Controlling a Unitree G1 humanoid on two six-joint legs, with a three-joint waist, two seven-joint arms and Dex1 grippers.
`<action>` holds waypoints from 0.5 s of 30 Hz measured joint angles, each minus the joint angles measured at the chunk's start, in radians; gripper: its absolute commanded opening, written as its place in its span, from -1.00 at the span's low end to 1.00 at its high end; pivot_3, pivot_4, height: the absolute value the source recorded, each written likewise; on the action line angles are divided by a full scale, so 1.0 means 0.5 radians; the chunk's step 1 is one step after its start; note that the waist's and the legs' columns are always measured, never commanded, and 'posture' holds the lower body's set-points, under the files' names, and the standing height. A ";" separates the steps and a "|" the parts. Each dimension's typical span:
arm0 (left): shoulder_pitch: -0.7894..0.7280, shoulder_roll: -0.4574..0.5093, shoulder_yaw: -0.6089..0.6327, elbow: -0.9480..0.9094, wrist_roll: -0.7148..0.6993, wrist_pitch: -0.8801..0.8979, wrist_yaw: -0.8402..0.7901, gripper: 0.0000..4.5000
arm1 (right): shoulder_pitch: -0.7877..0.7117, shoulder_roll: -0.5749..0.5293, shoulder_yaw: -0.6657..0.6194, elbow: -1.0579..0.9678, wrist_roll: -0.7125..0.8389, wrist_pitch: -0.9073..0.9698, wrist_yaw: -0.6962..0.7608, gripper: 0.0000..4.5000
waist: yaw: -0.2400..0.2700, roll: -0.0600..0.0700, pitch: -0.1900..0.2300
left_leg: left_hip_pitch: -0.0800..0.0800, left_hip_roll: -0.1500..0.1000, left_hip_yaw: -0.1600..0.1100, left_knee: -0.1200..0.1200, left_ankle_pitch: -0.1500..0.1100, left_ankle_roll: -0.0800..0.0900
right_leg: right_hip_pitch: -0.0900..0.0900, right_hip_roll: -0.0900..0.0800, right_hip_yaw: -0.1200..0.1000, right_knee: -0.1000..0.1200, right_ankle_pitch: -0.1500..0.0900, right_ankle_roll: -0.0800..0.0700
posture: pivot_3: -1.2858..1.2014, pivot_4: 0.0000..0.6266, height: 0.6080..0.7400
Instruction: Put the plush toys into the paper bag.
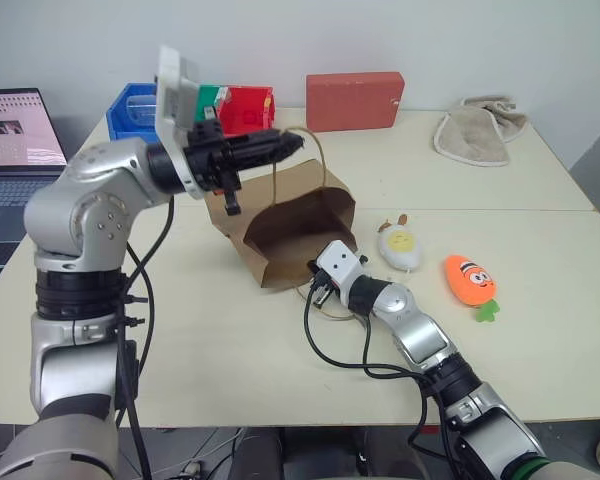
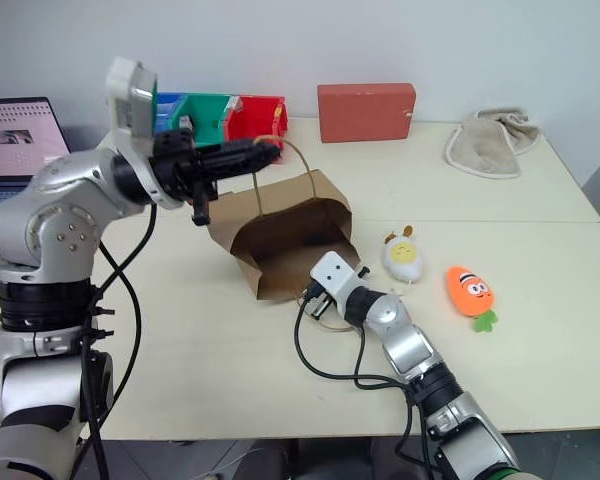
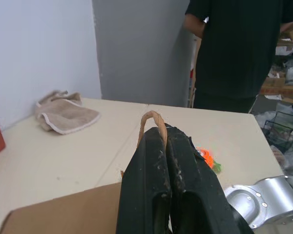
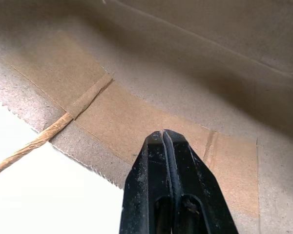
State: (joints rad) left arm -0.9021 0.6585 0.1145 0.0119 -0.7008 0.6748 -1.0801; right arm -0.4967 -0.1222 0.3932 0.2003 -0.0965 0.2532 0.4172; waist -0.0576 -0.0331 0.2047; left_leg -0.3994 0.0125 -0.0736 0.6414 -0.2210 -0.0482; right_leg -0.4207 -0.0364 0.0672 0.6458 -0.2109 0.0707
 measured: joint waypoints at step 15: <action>-0.110 0.040 0.015 0.149 0.087 -0.193 -0.010 -1.00 | -0.002 0.033 -0.034 0.001 -0.001 0.037 0.029 -0.99 | -0.002 0.000 0.000 | 0.000 0.000 0.000 -0.001 0.000 0.000 | 0.000 0.000 0.000 0.000 0.000 0.000 | 0.03 -0.52 1.00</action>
State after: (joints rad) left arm -0.9568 0.6785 0.1220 0.0862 -0.6573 0.5785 -1.0851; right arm -0.4978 -0.1058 0.3762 0.2011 -0.0970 0.2715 0.4315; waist -0.0584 -0.0330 0.2047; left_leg -0.3992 0.0125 -0.0735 0.6408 -0.2210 -0.0482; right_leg -0.4208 -0.0364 0.0674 0.6457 -0.2109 0.0707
